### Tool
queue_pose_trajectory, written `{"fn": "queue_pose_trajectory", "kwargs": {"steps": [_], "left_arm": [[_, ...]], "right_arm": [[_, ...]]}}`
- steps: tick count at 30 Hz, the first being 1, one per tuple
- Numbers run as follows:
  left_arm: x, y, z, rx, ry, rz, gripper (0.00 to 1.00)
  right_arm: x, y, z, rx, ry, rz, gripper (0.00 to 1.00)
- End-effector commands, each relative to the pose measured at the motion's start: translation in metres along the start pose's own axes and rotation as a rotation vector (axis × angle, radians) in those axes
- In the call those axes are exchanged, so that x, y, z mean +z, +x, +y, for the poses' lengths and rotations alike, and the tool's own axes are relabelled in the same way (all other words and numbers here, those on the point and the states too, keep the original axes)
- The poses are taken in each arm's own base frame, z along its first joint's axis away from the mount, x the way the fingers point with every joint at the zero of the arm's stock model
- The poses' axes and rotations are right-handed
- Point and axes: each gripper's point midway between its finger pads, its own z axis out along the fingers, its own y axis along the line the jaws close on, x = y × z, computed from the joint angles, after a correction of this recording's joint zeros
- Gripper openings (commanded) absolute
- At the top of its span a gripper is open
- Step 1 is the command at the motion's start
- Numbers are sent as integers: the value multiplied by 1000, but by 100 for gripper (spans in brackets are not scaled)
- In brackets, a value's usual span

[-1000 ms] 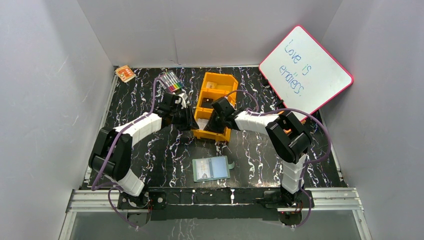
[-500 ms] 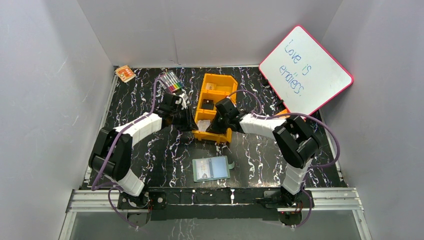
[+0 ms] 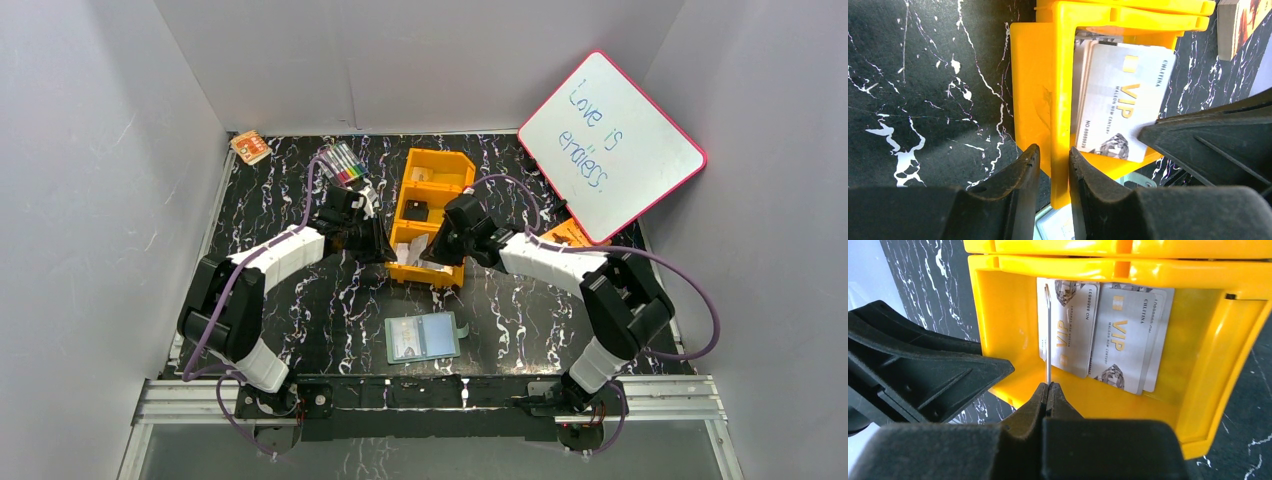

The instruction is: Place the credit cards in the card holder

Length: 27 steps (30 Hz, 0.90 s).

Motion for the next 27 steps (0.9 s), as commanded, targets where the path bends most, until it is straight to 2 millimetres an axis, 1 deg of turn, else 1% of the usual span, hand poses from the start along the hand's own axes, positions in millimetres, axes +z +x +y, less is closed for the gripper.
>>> {"fn": "queue_pose_trajectory", "kwargs": {"steps": [1,7,12,14,18,20,24,27], "left_arm": [[-7,-7,-8,21,13,-12,25],[-12,-12,-11,23,12,-26,25],[-18,-18,-14,18,2,-52,26],[-22,-21,-14,11,-9,-69,29],[-33,-27,-18,-1,-18,-110,41],[-38,-31,-20,-7,-19,-133,45],[-48,-35,-23,-28,-28,-163,50],[-59,-38,-26,-47,-39,-190,54]], "right_arm": [[-19,-5,5,-5,-20,-25,0],[-31,-8,9,-1,-33,-39,0],[-46,-10,10,7,-40,-47,0],[-56,-12,13,18,-49,-56,0],[-78,-16,18,47,-70,-75,0],[-84,-20,19,62,-79,-85,0],[-92,-18,17,105,-87,-61,0],[-105,-19,22,140,-131,-53,0]]}}
